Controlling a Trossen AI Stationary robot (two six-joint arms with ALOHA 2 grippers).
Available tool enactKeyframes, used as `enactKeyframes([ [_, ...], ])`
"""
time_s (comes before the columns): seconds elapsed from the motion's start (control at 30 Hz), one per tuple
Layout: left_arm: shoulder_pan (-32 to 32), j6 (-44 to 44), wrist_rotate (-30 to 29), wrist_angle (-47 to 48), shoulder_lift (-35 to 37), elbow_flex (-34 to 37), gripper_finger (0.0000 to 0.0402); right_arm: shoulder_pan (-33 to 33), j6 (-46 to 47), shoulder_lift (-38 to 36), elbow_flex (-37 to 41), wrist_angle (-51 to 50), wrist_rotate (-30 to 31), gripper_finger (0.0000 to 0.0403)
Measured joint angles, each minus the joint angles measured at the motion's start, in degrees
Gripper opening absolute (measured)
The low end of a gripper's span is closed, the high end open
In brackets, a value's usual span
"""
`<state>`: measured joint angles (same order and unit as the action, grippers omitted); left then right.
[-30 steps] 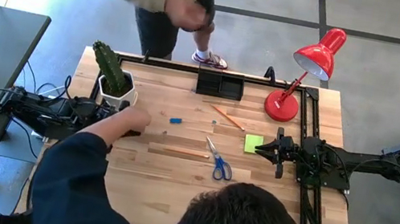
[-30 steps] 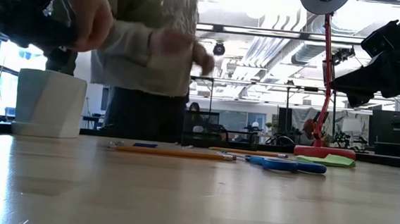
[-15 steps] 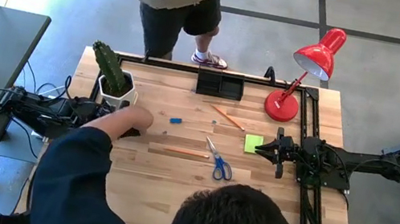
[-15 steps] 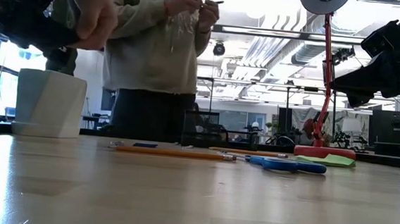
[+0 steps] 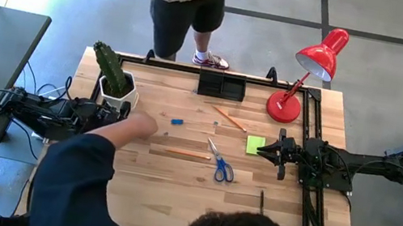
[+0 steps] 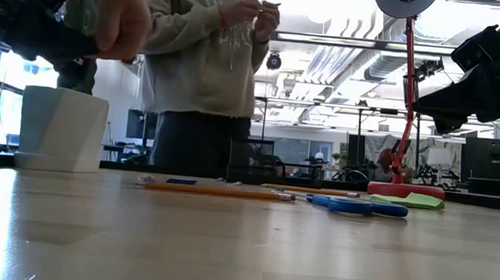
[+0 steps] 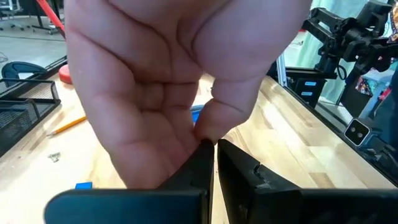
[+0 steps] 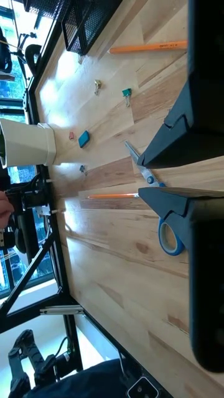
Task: Pick and place office supplies into organizer
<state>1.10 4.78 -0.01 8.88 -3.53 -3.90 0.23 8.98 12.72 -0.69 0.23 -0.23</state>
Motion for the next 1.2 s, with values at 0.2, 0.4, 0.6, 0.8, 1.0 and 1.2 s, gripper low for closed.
enactKeyframes([
  [0.2,0.00,0.00,-0.07,0.00,0.00,0.00,0.0012,0.00,-0.01,-0.01,0.02,0.00,0.00,0.0053],
  [0.4,-0.04,-0.02,0.22,-0.26,0.02,0.00,0.0012,-0.02,0.01,-0.01,0.00,0.00,0.00,0.0053],
  [0.6,-0.04,-0.02,0.65,-0.02,0.04,0.00,0.0012,-0.01,0.01,0.00,0.00,0.00,0.00,0.0053],
  [0.8,-0.02,-0.02,2.24,-0.26,0.04,-0.02,0.0012,-0.02,0.01,-0.01,0.01,0.00,0.00,0.0053],
  [1.0,0.02,-0.01,1.52,-0.02,0.00,0.00,0.0012,-0.01,0.01,-0.01,0.00,0.00,0.00,0.0053],
  [1.2,0.01,0.00,1.57,0.00,0.00,0.00,0.0012,-0.01,0.00,0.00,0.01,0.00,0.00,0.0053],
])
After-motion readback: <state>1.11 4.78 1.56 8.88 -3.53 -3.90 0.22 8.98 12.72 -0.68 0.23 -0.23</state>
